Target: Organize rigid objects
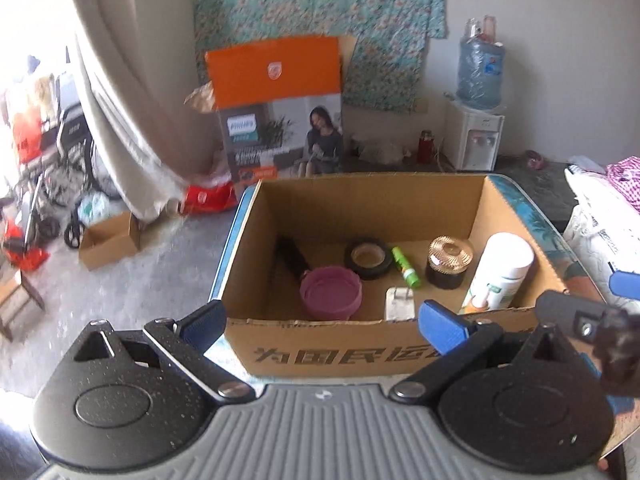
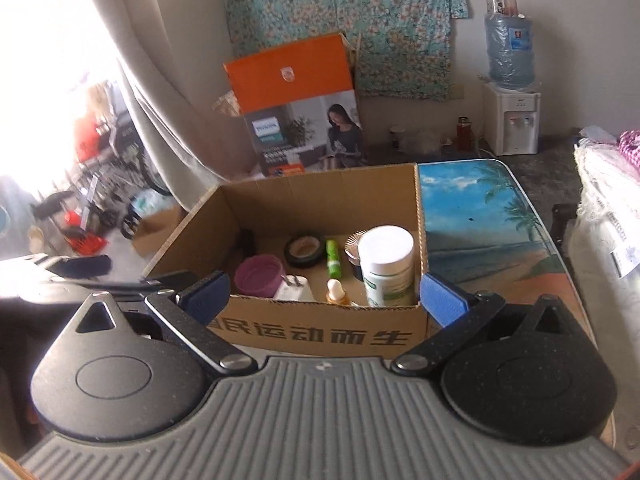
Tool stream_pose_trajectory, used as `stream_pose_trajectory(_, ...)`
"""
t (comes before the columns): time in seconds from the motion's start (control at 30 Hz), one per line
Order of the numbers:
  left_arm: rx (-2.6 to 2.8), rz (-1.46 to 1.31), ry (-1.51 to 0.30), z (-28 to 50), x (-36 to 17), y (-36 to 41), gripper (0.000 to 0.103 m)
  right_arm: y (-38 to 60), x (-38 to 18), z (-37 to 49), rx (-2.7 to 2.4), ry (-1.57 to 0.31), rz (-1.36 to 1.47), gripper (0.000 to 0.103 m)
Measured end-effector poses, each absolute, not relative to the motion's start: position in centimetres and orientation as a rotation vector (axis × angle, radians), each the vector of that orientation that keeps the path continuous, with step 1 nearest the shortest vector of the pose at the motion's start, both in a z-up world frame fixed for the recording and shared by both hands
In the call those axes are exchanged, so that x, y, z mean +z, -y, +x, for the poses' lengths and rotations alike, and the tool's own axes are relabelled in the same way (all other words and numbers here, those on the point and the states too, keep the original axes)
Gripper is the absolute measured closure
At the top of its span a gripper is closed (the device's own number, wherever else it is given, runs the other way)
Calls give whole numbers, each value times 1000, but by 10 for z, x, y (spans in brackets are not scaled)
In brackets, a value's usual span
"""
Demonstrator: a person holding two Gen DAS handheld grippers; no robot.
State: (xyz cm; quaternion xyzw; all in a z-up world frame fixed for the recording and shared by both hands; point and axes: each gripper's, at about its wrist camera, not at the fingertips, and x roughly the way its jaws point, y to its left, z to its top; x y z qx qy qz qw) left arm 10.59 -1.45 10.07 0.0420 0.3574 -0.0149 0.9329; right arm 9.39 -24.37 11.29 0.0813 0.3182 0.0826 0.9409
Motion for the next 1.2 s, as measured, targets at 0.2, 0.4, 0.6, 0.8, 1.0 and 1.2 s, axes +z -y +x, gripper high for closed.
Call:
stream_pose_trajectory(0.2, -11, 79, -783, 112, 86, 9, 0, 228, 90, 116, 101, -717, 90, 1)
stream_pose_trajectory(0.4, -6, 94, -785, 114, 79, 10, 0, 225, 72, 137, 86, -774, 84, 1)
stream_pose_trajectory(0.6, -3, 99, -797, 120, 75, 7, 0, 224, 63, 150, 72, -800, 88, 1)
stream_pose_trajectory(0.8, 6, 101, -804, 122, 72, 5, 0, 221, 59, 154, 64, -813, 80, 1)
stream_pose_trajectory(1.0, 11, 111, -803, 121, 72, 5, 0, 222, 59, 154, 67, -817, 78, 1)
stream_pose_trajectory(1.2, 12, 114, -803, 122, 72, 4, 1, 222, 59, 154, 68, -824, 77, 1)
